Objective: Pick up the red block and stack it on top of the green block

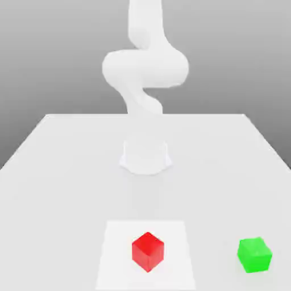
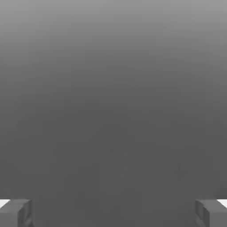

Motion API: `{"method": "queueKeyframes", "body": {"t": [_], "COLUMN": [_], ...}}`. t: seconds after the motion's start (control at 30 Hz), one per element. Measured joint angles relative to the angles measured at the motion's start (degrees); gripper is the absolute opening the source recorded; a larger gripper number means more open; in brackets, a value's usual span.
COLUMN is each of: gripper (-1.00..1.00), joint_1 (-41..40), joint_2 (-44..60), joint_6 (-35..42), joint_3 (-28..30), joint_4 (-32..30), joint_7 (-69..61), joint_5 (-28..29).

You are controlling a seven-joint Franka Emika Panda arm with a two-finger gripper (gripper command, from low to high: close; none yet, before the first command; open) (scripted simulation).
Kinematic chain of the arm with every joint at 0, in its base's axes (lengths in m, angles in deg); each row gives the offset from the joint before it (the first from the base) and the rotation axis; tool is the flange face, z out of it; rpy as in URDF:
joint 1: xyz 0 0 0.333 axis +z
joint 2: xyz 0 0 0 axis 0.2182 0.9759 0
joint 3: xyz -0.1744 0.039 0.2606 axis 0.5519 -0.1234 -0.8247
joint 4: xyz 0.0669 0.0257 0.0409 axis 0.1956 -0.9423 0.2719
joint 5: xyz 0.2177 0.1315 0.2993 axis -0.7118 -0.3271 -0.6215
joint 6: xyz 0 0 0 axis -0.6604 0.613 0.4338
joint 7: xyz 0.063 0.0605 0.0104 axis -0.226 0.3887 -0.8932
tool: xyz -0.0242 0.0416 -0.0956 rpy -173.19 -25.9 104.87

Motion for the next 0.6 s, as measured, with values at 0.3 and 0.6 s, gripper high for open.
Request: {"method": "queueKeyframes", "body": {"t": [0.3,0.6], "gripper": [0.00,0.00], "joint_1": [-7.1,-9.7], "joint_2": [19.2,37.8], "joint_6": [-9.2,-18.4], "joint_3": [-6.9,-9.2], "joint_4": [-7.2,-14.3], "joint_7": [18.7,36.1], "joint_5": [3.3,5.2]}}
